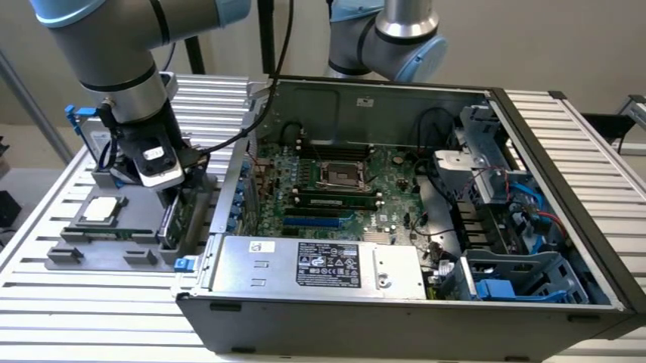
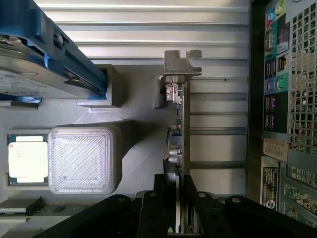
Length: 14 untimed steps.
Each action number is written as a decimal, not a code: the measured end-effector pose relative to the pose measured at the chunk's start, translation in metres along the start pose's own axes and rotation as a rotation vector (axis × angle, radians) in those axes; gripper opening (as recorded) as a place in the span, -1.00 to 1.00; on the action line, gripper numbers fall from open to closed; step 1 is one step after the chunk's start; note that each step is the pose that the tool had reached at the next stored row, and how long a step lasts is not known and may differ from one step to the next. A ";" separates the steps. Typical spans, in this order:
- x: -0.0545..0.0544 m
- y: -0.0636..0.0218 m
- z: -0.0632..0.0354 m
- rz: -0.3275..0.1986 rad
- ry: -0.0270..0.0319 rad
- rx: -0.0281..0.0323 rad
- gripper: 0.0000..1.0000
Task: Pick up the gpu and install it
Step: 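Pick up the gpu and move the gpu toward the slot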
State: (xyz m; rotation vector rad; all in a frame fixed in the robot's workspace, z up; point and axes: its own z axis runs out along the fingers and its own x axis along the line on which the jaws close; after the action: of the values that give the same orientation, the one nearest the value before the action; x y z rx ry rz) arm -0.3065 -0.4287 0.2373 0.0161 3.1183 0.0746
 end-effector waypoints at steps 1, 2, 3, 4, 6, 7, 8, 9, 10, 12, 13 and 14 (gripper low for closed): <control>0.000 0.0000 0.0000 0.000 0.0000 0.0000 -0.47; 0.000 0.0000 0.0000 0.000 0.0000 0.0000 -0.47; 0.000 0.0000 0.0000 0.000 0.0000 0.0000 -0.47; 0.000 0.0000 0.0000 0.001 0.0000 0.0000 -0.47; 0.000 0.0000 0.0000 0.006 -0.0003 0.0001 -0.47; 0.000 0.0000 0.0001 0.011 -0.0006 0.0001 -0.47; 0.000 0.0000 0.0001 0.015 -0.0008 0.0002 -0.47; 0.000 0.0000 0.0000 0.018 -0.0008 0.0003 -0.47; 0.000 0.0000 0.0000 0.019 -0.0009 0.0004 -0.47; 0.000 0.0000 0.0000 0.019 -0.0010 0.0004 -0.47; 0.000 0.0000 0.0000 0.019 -0.0010 0.0004 -0.47; 0.000 0.0000 0.0000 0.019 -0.0009 0.0004 -0.47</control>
State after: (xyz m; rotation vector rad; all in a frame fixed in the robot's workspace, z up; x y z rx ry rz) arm -0.3065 -0.4287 0.2373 0.0455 3.1175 0.0743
